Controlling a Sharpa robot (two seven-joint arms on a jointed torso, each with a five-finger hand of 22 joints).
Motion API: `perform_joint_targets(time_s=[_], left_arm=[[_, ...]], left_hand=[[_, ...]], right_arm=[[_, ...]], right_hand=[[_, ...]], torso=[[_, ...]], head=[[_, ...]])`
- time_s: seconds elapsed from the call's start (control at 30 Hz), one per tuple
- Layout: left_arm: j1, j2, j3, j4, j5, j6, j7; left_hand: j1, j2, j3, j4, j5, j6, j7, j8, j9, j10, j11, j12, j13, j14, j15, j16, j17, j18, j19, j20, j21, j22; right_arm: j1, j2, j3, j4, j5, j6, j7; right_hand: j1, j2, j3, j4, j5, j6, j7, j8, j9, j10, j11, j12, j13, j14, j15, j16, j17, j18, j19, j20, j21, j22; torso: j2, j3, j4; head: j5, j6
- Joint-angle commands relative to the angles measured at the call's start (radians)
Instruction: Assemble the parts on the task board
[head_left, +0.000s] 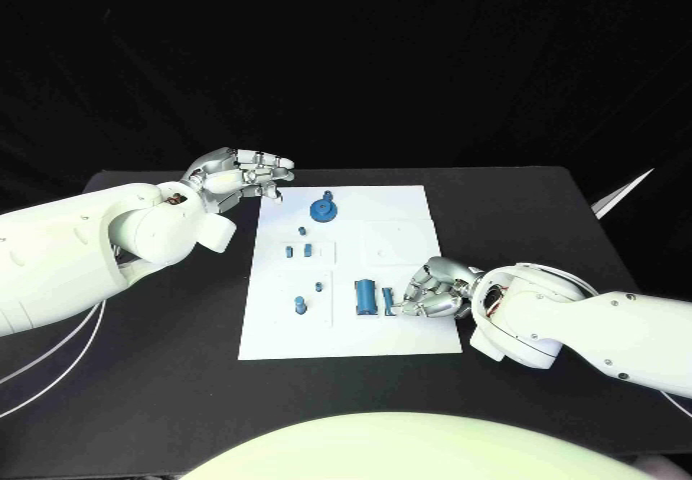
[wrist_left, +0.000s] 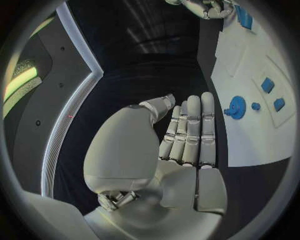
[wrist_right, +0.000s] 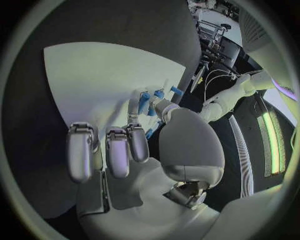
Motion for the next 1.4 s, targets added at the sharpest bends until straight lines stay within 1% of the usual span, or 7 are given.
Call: perform_joint_targets(time_s=[0.03,0.3,0.53,1.0,1.23,1.33,1.4], left_arm=[[0.0,0.001,0.0,0.001,0.0,0.003,0.001],[-0.001,0.0,0.0,0.002,0.0,0.004,0.001],[-0.001,-0.001,0.0,0.003,0.0,0.004,0.001],[-0.001,0.0,0.0,0.003,0.0,0.005,0.001],[-0.001,0.0,0.0,0.003,0.0,0.004,0.001],[-0.001,0.0,0.0,0.003,0.0,0.004,0.001],[-0.001,0.0,0.0,0.003,0.0,0.003,0.001]], left_hand=[[-0.004,0.004,0.027,-0.012,0.022,-0.004,0.004,0.021,-0.007,-0.014,0.001,0.016,-0.012,-0.007,-0.001,-0.01,-0.009,0.005,0.002,0.004,0.012,0.014],[-0.004,0.004,0.027,-0.012,0.022,-0.004,0.004,0.021,-0.007,-0.014,0.001,0.016,-0.012,-0.007,-0.001,-0.01,-0.009,0.005,0.002,0.004,0.012,0.014],[-0.004,0.004,0.027,-0.012,0.022,-0.004,0.004,0.021,-0.007,-0.014,0.001,0.016,-0.012,-0.007,-0.001,-0.01,-0.009,0.005,0.002,0.004,0.012,0.014],[-0.008,0.006,0.03,-0.012,0.022,-0.005,0.004,0.021,-0.008,-0.015,0.001,0.016,-0.013,-0.007,0.0,-0.01,-0.01,0.005,-0.001,0.005,0.014,0.017],[-0.008,0.006,0.03,-0.012,0.022,-0.005,0.004,0.021,-0.008,-0.015,0.001,0.016,-0.013,-0.007,0.0,-0.01,-0.01,0.005,-0.001,0.005,0.014,0.017],[-0.008,0.006,0.03,-0.012,0.022,-0.005,0.004,0.021,-0.008,-0.015,0.001,0.016,-0.013,-0.007,0.0,-0.01,-0.01,0.005,-0.001,0.005,0.014,0.017],[-0.008,0.006,0.03,-0.012,0.022,-0.005,0.004,0.021,-0.008,-0.015,0.001,0.016,-0.013,-0.007,0.0,-0.01,-0.01,0.005,-0.001,0.005,0.014,0.017]], right_arm=[[-0.002,-0.004,0.0,0.006,0.0,0.006,0.005],[-0.003,-0.009,0.0,0.01,0.002,0.015,0.005],[-0.004,-0.002,0.0,-0.002,0.0,0.017,-0.001],[-0.005,0.036,0.0,-0.039,-0.028,-0.001,-0.027],[-0.005,0.045,0.0,-0.043,-0.039,0.005,-0.034],[-0.006,0.044,0.0,-0.042,-0.044,0.002,-0.036],[-0.006,0.042,0.0,-0.04,-0.046,-0.001,-0.035]], right_hand=[[0.018,-0.016,-0.046,0.001,0.013,-0.003,-0.004,-0.002,-0.004,0.05,-0.011,0.013,0.172,0.1,-0.01,0.014,0.258,-0.023,0.084,-0.019,0.023,0.244],[0.018,-0.016,-0.046,0.001,0.013,-0.003,-0.004,-0.002,-0.004,0.05,-0.011,0.013,0.172,0.1,-0.01,0.014,0.258,-0.024,0.084,-0.019,0.024,0.244],[0.025,-0.011,-0.047,-0.001,0.014,-0.002,-0.004,-0.002,-0.004,0.05,-0.011,0.014,0.173,0.1,-0.01,0.015,0.26,-0.024,0.084,-0.019,0.024,0.244],[0.04,0.004,-0.044,-0.001,0.015,-0.002,-0.005,-0.002,-0.005,0.051,-0.012,0.015,0.173,0.1,-0.01,0.015,0.259,-0.024,0.084,-0.019,0.024,0.244],[0.047,0.006,-0.044,-0.004,0.015,-0.002,-0.006,-0.002,-0.005,0.051,-0.013,0.015,0.174,0.1,-0.011,0.015,0.259,-0.024,0.084,-0.019,0.025,0.244],[0.047,0.006,-0.044,-0.004,0.015,-0.002,-0.006,-0.002,-0.005,0.051,-0.013,0.015,0.174,0.1,-0.011,0.015,0.259,-0.024,0.084,-0.019,0.025,0.244],[0.047,0.006,-0.044,-0.004,0.015,-0.002,-0.006,-0.002,-0.005,0.051,-0.013,0.015,0.174,0.1,-0.011,0.015,0.259,-0.024,0.084,-0.019,0.025,0.244]], torso=[[0.0,-0.0002,0.0006],[0.0,-0.0009,0.0005],[0.0,-0.0018,0.0014],[-0.001,-0.0007,0.0015],[-0.001,-0.0021,0.0],[0.0,-0.0009,0.0008],[-0.001,-0.0011,0.0007]], head=[[-0.001,0.0],[-0.001,-0.001],[-0.003,-0.001],[-0.001,-0.001],[-0.002,-0.001],[-0.002,-0.001],[-0.003,-0.001]])
